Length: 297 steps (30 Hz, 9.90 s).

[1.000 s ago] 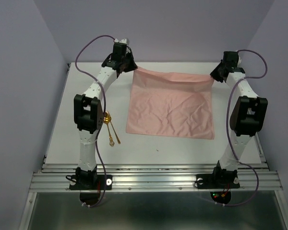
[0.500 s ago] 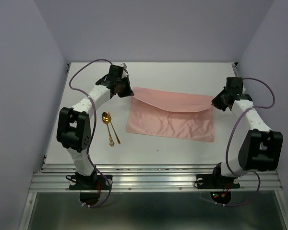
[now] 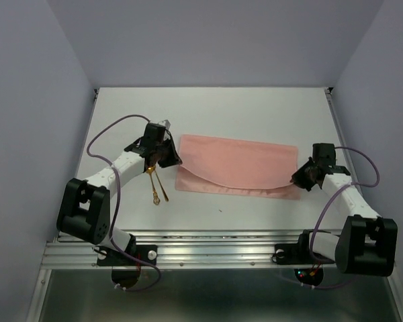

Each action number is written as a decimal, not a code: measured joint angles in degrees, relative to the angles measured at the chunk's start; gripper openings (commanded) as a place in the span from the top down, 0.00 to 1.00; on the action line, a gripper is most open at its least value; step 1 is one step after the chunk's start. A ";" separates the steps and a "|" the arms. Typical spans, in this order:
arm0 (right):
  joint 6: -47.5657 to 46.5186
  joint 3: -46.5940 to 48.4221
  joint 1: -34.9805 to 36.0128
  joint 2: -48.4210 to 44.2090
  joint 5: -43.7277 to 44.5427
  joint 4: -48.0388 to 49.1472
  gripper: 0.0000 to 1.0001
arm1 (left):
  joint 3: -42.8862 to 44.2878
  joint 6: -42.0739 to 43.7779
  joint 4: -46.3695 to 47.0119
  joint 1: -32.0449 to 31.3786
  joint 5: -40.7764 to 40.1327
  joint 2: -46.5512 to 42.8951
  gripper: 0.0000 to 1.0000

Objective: Fold the napkin into a case and place the utensils inside
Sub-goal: Fold and flatten the napkin at the center of the board, then pick up the rectangle-folded napkin from the center of the board.

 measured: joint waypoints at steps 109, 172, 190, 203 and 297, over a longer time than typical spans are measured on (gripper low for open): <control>-0.07 2.95 0.07 5.38 4.13 2.32 0.88 | 24.46 -2.75 -3.76 -8.46 -7.02 27.43 0.59; -1.25 22.40 16.22 25.90 2.67 7.04 0.75 | 39.17 -8.09 -1.11 -12.92 0.44 38.12 0.53; -8.31 15.80 2.93 24.06 5.57 6.54 0.65 | 48.22 -10.54 -0.46 -13.84 5.84 46.86 0.53; -10.25 14.82 2.97 22.49 6.36 6.38 0.26 | 56.06 -10.01 -1.95 -15.30 6.45 51.56 0.54; -15.13 16.72 8.76 15.82 10.78 -3.34 0.99 | 12.70 -5.33 -2.27 -3.89 -3.63 20.33 0.51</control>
